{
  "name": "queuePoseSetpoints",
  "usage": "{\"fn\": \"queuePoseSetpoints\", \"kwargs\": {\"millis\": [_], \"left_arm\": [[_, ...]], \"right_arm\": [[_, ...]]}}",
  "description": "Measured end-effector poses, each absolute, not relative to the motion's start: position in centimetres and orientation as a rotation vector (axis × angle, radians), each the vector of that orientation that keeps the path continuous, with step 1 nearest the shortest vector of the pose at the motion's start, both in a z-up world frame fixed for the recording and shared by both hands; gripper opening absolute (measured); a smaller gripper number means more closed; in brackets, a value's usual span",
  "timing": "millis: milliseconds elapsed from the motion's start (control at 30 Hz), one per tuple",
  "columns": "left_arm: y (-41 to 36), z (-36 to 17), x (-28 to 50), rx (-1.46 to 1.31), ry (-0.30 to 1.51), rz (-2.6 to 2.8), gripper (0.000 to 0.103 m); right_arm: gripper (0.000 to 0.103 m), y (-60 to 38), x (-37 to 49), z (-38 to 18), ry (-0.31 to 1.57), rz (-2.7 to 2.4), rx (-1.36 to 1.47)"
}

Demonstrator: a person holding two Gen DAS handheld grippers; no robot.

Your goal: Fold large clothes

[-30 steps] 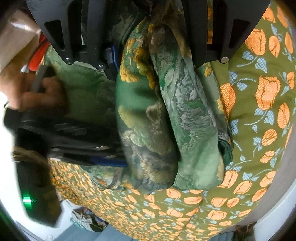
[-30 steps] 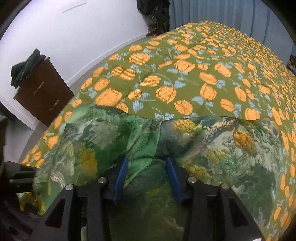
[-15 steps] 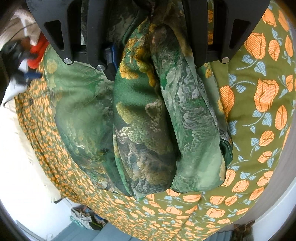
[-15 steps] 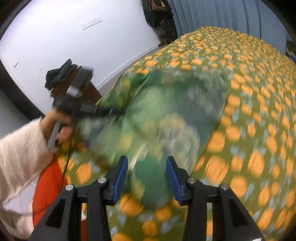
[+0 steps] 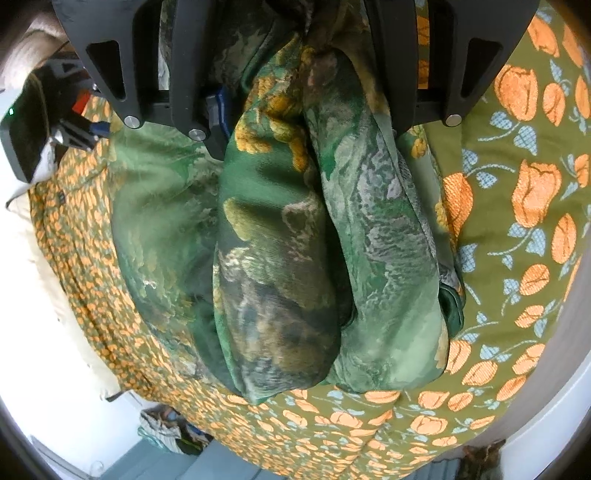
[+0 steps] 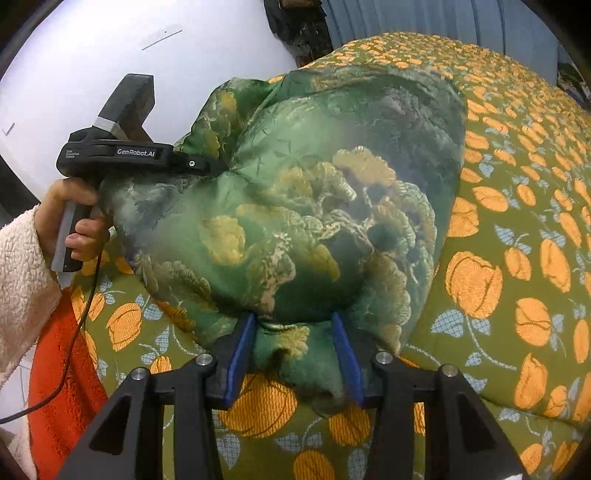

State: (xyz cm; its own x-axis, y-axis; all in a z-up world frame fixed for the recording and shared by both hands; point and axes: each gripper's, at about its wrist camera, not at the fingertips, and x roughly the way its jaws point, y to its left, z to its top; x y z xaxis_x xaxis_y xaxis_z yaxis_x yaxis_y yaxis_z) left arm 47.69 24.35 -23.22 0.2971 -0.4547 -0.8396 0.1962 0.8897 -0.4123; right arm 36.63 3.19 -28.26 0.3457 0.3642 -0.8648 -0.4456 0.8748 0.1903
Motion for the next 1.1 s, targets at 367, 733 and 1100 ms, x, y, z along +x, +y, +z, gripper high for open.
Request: {"fn": "queuePoseSetpoints", "kwargs": {"millis": [367,733,1100], "left_arm": [[31.2,-17.8,45.2,-0.548,1.146,-0.450,0.083],[29.4,-21.5,47.8,-0.573,1.271,-0.475,0.087],[28.1,-26.2,49.2,-0.558,1.311,-0.525,0.103]], "right_arm": [[0.065,0.3,33.7,-19.1,0.931,0.544,0.041],[0.065,-1.8,36.2,-20.0,0.968,0.474,0.161],[0.070,-7.3,42.2,-28.1,1.180,0.528,0.477]]}}
